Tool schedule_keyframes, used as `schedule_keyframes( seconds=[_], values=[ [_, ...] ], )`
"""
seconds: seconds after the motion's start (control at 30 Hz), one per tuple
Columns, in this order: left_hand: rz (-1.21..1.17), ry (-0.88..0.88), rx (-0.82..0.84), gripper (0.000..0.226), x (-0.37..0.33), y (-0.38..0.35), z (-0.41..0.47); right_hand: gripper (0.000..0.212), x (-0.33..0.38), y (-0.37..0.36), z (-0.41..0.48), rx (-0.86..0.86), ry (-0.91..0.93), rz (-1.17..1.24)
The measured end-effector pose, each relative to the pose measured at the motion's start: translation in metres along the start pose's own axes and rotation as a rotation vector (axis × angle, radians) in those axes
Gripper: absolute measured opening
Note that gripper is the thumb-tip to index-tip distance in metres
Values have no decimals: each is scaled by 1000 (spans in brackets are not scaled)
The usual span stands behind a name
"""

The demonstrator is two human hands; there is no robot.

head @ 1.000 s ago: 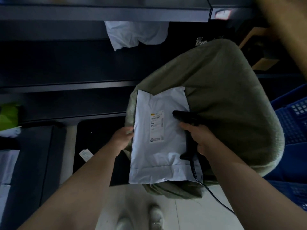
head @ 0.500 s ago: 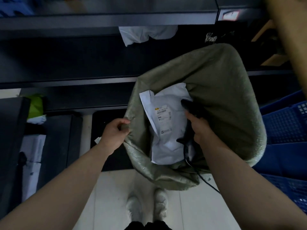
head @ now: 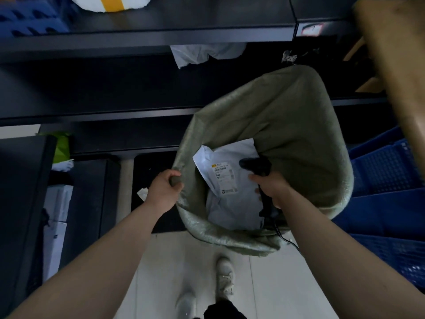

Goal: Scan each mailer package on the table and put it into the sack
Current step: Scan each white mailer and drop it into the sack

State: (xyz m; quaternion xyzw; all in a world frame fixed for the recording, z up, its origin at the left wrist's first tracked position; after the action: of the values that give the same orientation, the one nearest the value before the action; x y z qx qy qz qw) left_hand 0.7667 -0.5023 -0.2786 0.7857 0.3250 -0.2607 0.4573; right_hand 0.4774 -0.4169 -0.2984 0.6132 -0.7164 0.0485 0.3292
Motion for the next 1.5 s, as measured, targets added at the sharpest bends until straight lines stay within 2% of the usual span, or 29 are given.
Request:
schedule_keyframes(
  seconds=[0.2, 0.33, 0.47, 0.57, 0.67, 0.77, 0.9, 1.2, 1.5],
  values=[
    [84, -36, 62, 40, -19, 13, -40, 21, -9, 18, -88, -9, 98, 33],
    [213, -143, 133, 40, -54, 23, -87, 12, -23, 48, -173, -66, 173, 8],
    [431, -406, 187, 18, -131, 14, -151, 21, -46, 96, -262, -165, 222, 3],
    [602, -668, 191, 27, -199, -9, -209, 12, -66, 146, -323, -283, 262, -35],
    [746, -935, 200, 32, -261, -43, -275, 13, -92, 204, -375, -380, 268, -64],
    [890, -1144, 166, 32, -314, -82, -341, 17, -121, 265, -415, -465, 248, -44],
    [927, -1347, 144, 32, -374, -144, -416, 21, -159, 352, -451, -568, 233, -30],
    [951, -1449, 75, 32, -493, -304, -526, 10, -224, 557, -481, -672, 282, -10],
    [961, -1401, 11, 30, -597, -413, -536, 21, -226, 717, -439, -677, 293, 13]
  ],
)
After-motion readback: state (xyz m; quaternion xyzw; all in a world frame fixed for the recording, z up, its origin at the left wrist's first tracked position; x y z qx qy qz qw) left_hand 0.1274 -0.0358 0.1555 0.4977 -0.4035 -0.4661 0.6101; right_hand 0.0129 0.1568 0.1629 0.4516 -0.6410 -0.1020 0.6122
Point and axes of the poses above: each hand's wrist, its own z-axis towards the middle knuckle, its own y-axis out of the back of the hand, x = y × z, the point moved 8 cm from there along z, towards the middle knuckle, and after that the axes turned 3 degrees about -y, right-handed, at the moved point
